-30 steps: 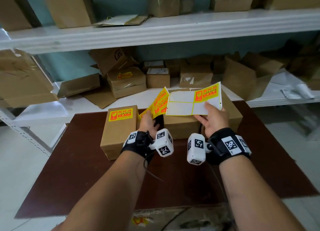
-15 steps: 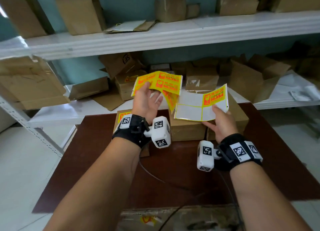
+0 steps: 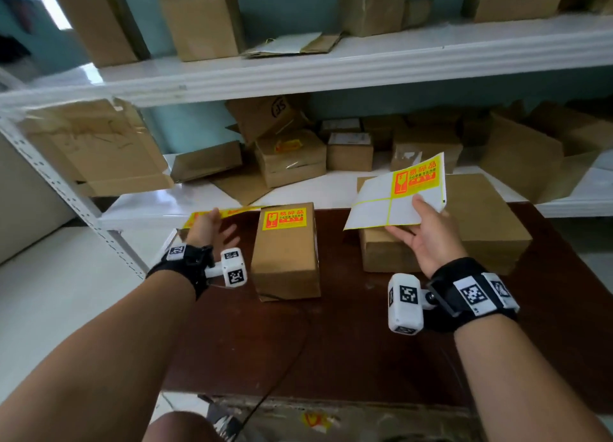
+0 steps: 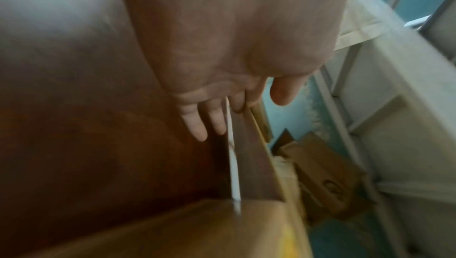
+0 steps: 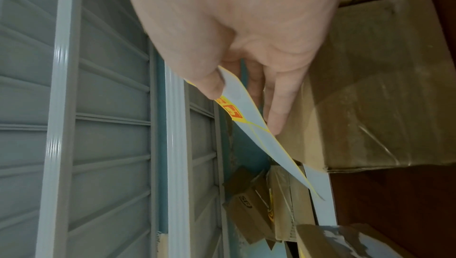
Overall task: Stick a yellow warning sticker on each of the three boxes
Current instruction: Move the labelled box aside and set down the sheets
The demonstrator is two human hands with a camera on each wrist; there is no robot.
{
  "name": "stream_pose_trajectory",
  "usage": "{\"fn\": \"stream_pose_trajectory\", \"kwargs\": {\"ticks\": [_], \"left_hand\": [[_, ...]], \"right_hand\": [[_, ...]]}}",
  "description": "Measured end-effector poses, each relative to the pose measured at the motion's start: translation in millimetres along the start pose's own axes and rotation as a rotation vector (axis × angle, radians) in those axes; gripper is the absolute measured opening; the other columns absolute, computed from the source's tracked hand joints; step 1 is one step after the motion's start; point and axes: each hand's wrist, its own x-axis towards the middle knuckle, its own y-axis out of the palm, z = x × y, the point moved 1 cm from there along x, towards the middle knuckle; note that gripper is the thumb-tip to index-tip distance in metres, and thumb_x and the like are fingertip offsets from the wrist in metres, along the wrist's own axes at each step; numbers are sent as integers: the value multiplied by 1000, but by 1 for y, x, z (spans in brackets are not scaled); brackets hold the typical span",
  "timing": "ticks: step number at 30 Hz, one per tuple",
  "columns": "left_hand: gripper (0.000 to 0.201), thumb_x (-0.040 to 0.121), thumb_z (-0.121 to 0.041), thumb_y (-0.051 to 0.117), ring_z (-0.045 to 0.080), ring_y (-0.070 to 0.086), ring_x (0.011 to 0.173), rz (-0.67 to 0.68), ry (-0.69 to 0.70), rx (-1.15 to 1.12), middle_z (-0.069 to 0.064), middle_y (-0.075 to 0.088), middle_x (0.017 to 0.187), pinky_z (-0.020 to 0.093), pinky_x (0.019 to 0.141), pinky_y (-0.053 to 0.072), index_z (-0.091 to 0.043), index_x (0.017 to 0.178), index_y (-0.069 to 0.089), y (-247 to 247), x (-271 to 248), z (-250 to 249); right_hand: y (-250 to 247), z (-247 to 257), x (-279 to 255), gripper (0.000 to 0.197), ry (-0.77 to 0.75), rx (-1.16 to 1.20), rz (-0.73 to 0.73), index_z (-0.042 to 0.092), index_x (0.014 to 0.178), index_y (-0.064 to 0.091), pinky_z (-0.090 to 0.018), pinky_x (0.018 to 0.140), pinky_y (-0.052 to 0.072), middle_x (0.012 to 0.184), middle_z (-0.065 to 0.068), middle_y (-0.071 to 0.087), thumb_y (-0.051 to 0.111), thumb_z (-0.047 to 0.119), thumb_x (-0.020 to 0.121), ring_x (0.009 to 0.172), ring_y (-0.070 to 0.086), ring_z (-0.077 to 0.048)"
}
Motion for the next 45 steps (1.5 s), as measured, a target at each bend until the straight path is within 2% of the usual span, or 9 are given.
{"fn": "stream_pose_trajectory", "kwargs": {"ticks": [6, 9, 17, 20, 23, 25, 27, 35, 45], "left_hand": [[43, 106, -25, 42, 33, 54, 129, -166, -111, 192, 8, 50, 146, 48, 107, 45, -19, 148, 40, -21, 7, 32], [31, 104, -21, 44, 23, 61, 85, -198, -116, 440, 11, 63, 122, 40, 73, 53, -10, 132, 51, -22, 14, 26], [26, 104, -35, 41, 16, 48, 54, -109, -114, 850, 3, 60, 79, 26, 56, 42, -22, 122, 54, -30, 5, 23], [36, 100, -16, 51, 16, 56, 64, 12, 151, 921, 6, 62, 94, 25, 57, 49, -36, 130, 55, -9, -17, 4], [43, 94, -38, 65, 13, 56, 111, 269, 415, 1152, -3, 57, 128, 26, 93, 43, -29, 136, 61, 17, -57, -8], [86, 72, -70, 72, 20, 33, 141, 537, 332, 1505, -4, 33, 153, 38, 115, 30, -40, 148, 44, 29, -76, -1], [107, 69, -64, 79, 30, 10, 150, 631, 205, 1788, -5, -2, 164, 52, 122, 18, -45, 156, 19, 37, -84, 12], [92, 93, -18, 66, 34, 14, 152, 486, 388, 1780, -5, -18, 166, 49, 121, 26, -51, 155, 7, 78, -54, 38], [80, 90, -44, 63, 34, -1, 154, 393, 514, 1882, 6, -1, 168, 53, 124, 14, -39, 156, 19, 114, -32, 33]], "right_hand": [[3, -2, 6, 13, -81, -161, -74, 24, 116, 58, -44, 93, 56, 112, 5, 70, 54, 22, 104, 104, 67, -12], [3, -1, 8, 9, -154, -324, -123, 25, 100, 63, -34, 95, 51, 103, 11, 70, 55, 28, 103, 95, 65, -6], [-1, -7, 10, 35, -181, -879, -30, 20, 100, 65, -38, 90, 48, 103, -2, 68, 49, 51, 101, 99, 62, -27], [0, -8, 5, 57, -142, -1075, -10, 7, 95, 68, -38, 80, 46, 94, -11, 69, 41, 58, 101, 91, 62, -33], [1, -9, 0, 68, -134, -1213, 4, 2, 87, 64, -40, 80, 48, 88, -16, 67, 36, 63, 100, 89, 63, -37], [2, -8, -6, 68, -145, -1268, 16, 3, 87, 63, -39, 78, 47, 89, -16, 66, 34, 63, 100, 92, 63, -38], [2, -5, -13, 65, -143, -1307, 25, 5, 85, 61, -39, 76, 46, 87, -15, 64, 33, 62, 101, 92, 63, -38], [-4, 3, -29, 63, -102, -1244, 57, 4, 99, 62, -38, 81, 45, 95, -10, 64, 36, 62, 101, 95, 61, -31], [-18, 8, -5, 42, -129, -918, -87, 10, 98, 60, -34, 83, 41, 89, -1, 59, 45, 48, 103, 96, 57, -28]]}}
